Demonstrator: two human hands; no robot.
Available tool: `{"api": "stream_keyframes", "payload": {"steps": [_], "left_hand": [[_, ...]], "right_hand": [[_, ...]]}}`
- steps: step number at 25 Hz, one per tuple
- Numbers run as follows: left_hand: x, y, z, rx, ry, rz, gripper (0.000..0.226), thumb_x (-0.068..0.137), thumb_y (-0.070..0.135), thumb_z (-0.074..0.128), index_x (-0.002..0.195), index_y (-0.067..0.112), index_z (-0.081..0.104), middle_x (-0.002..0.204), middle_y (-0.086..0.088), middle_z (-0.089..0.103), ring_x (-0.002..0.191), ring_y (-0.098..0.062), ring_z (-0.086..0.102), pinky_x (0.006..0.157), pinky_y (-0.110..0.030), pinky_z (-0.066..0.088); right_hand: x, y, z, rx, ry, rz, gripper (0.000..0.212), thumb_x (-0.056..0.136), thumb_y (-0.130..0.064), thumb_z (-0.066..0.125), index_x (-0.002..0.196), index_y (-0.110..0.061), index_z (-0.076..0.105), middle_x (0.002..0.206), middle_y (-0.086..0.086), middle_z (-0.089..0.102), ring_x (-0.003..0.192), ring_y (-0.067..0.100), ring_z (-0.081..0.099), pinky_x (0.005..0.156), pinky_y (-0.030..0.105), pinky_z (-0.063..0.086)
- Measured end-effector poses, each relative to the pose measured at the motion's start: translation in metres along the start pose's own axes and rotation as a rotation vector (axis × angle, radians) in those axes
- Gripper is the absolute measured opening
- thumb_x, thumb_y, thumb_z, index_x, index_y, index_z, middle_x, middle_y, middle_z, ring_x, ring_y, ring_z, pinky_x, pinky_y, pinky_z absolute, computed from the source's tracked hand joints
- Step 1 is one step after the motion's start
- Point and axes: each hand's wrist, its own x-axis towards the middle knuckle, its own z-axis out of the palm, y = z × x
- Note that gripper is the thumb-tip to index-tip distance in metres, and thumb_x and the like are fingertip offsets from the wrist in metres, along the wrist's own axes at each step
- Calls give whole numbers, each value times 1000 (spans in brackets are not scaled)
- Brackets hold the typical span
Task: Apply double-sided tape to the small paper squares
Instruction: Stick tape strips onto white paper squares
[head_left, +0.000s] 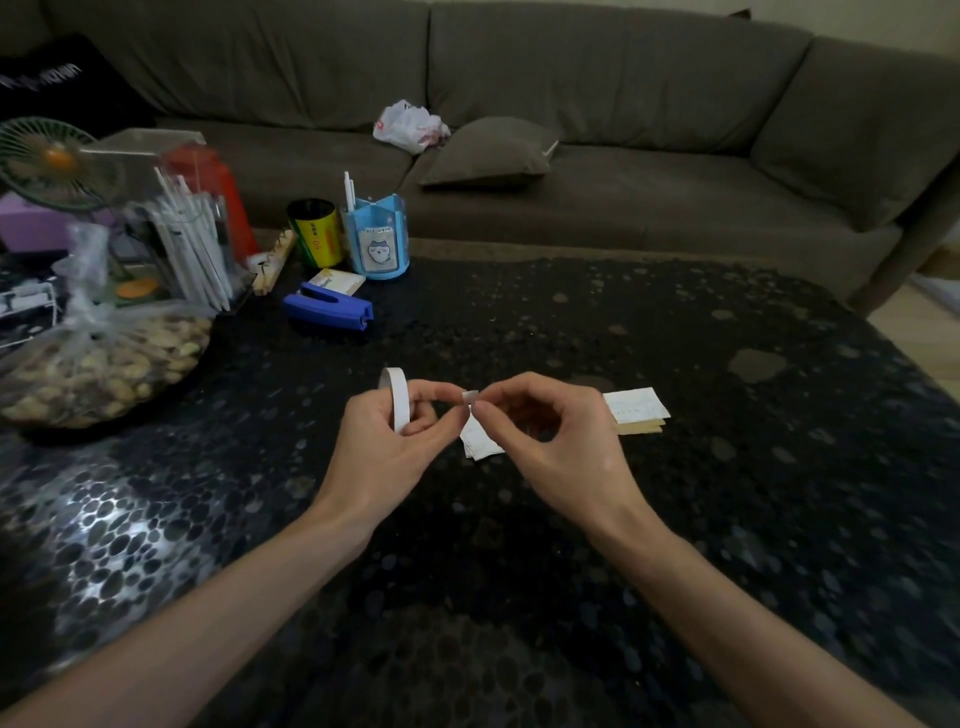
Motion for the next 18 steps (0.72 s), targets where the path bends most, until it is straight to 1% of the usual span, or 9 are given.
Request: {"api": "stream_keyframes", "payload": {"steps": [3, 5, 7, 9, 11, 13, 16, 18], "left_hand": [[-2, 1, 1, 72, -22, 87, 18, 92, 8, 75, 103, 21, 78, 54, 8, 43, 54, -5, 45, 67, -14, 51], [-4, 2, 2, 141, -36, 164, 25, 91, 4, 74, 110, 20, 78, 51, 13, 45, 51, -4, 47, 64, -13, 49], [-6, 1, 4, 186, -43, 215, 30, 92, 3, 73, 117, 19, 77, 50, 13, 49, 50, -5, 49, 62, -15, 50], [-7, -1, 5, 199, -57, 216, 34, 93, 5, 73, 122, 22, 75, 52, 10, 54, 51, -7, 52, 64, -17, 53], [-8, -2, 6, 195, -63, 216, 35, 93, 7, 72, 123, 25, 74, 54, 10, 57, 51, -7, 54, 65, -19, 55], [-8, -1, 6, 190, -63, 223, 36, 93, 7, 72, 122, 29, 73, 54, 9, 57, 51, -9, 55, 66, -24, 58], [-9, 0, 6, 188, -69, 233, 38, 93, 8, 72, 119, 36, 71, 56, 3, 58, 52, -15, 55, 66, -32, 59], [-9, 1, 6, 182, -68, 240, 40, 93, 9, 72, 117, 40, 70, 57, 1, 58, 52, -15, 55, 66, -32, 58]], "right_hand": [[1, 0, 0, 3, 25, 19, 9, 95, -25, 76, 104, -27, 77, 91, -16, 76, 90, 1, 72, 80, 23, 60], [2, 1, 0, 40, 56, 56, 7, 95, -25, 77, 102, -26, 78, 88, -14, 76, 86, 4, 74, 81, 28, 62], [3, 3, -1, 81, 89, 82, 7, 94, -23, 78, 101, -24, 79, 86, -12, 77, 82, 6, 75, 79, 30, 64], [4, 3, -3, 97, 100, 93, 7, 94, -22, 78, 101, -22, 79, 86, -11, 77, 80, 6, 76, 79, 29, 64], [4, 3, -4, 103, 94, 98, 8, 94, -21, 77, 101, -22, 79, 86, -11, 78, 80, 6, 76, 79, 28, 64], [4, 3, -5, 109, 87, 99, 8, 95, -20, 77, 101, -22, 80, 85, -10, 78, 80, 7, 77, 79, 28, 64], [4, 3, -7, 113, 75, 99, 10, 95, -18, 76, 102, -22, 79, 86, -11, 78, 81, 6, 77, 80, 27, 64], [5, 3, -8, 113, 69, 98, 10, 95, -17, 75, 103, -23, 79, 86, -11, 78, 82, 6, 77, 81, 27, 64]]}}
